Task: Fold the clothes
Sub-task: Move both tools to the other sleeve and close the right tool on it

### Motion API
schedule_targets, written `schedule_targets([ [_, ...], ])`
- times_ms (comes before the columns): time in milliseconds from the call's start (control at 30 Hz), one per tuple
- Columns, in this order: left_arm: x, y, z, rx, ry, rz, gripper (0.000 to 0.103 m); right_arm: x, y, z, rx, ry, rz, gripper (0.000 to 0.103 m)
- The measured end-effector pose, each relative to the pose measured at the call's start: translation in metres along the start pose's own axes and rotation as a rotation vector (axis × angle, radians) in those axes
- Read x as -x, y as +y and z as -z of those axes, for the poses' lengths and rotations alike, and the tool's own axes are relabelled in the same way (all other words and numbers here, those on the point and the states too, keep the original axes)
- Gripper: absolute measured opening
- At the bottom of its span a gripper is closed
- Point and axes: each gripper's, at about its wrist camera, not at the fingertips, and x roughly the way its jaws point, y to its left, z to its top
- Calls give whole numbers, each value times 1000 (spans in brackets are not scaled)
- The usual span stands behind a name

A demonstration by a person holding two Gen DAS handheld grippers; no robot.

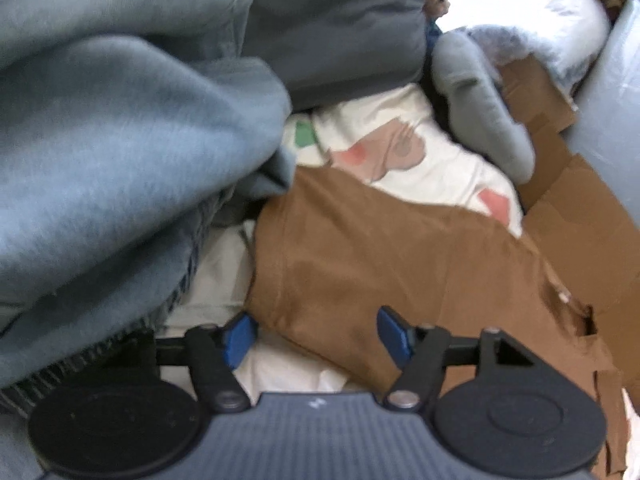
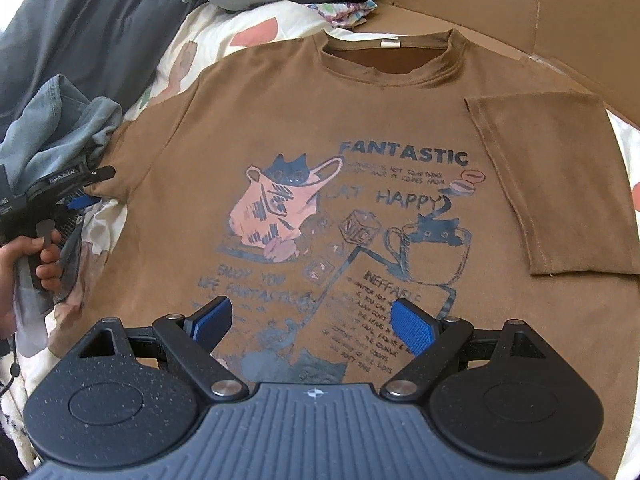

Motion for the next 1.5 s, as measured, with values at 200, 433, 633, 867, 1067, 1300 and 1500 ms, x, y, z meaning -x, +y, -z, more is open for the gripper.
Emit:
schedule_targets([
  [200, 4, 4, -5, 71, -18, 19, 30, -4, 11, -10, 41, -10, -29, 90],
  [433, 6, 8, -10, 115, -38, 16, 12, -26, 36, -28, 103, 22, -94, 66],
  [633, 14, 2, -17, 98, -54, 27, 8, -50, 63, -43, 138, 35, -123, 42],
  [867, 22, -7, -31, 46, -63, 59, 6, -76, 100, -57, 143, 16, -184, 24],
  [1067, 25, -16, -38, 7, -58, 96, 6, -103, 127, -55, 61, 6, -272, 13],
  [1300, 27, -26, -41, -34, -40, 147, 5, -134, 141, -59, -70, -11, -329, 9],
  [1500, 29, -31, -46, -61, -21, 197, 5, -152, 140, -59, -156, -17, -356, 5],
])
